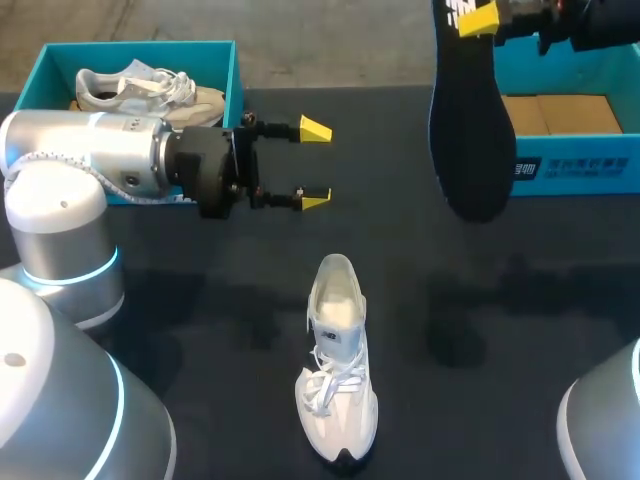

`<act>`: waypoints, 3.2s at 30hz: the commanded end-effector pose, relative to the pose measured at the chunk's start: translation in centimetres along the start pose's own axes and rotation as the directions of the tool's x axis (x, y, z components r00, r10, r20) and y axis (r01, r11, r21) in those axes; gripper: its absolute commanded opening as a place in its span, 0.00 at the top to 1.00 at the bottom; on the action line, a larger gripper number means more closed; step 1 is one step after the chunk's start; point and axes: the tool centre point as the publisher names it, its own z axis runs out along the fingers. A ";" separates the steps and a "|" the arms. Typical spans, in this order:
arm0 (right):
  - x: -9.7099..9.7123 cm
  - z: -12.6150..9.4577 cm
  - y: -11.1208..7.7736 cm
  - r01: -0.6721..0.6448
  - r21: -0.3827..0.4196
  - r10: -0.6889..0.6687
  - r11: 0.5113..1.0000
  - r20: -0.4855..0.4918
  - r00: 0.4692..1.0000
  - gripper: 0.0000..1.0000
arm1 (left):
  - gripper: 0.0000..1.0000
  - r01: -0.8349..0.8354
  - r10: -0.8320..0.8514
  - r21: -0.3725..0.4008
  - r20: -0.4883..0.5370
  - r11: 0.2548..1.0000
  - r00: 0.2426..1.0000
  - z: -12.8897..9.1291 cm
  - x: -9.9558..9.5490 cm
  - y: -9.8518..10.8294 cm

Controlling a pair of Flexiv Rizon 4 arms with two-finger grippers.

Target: Take the shoe out of the shoebox, open the shoe tongue, remove and reinsert the insole, then place the shoe into the shoebox

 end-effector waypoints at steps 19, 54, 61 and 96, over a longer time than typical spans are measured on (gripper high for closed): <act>-13.9 7.0 -0.9 -0.422 -0.123 0.418 0.898 -0.055 0.907 1.00 | 0.00 -0.002 0.002 -0.002 0.001 1.000 1.000 0.2 0.1 0.0; -16.9 11.4 1.1 -0.705 -0.082 0.700 0.705 -0.081 0.709 1.00 | 0.00 -0.001 0.002 -0.002 0.002 1.000 1.000 0.2 0.1 0.0; -17.3 11.5 1.2 -0.715 -0.080 0.708 0.695 -0.101 0.699 1.00 | 0.00 -0.033 0.033 -0.012 0.002 0.999 0.999 0.5 0.4 0.5; -18.1 11.7 1.0 -0.744 -0.069 0.732 0.664 -0.139 0.667 1.00 | 0.54 -0.161 0.163 -0.061 0.034 0.985 0.986 2.1 -0.7 3.8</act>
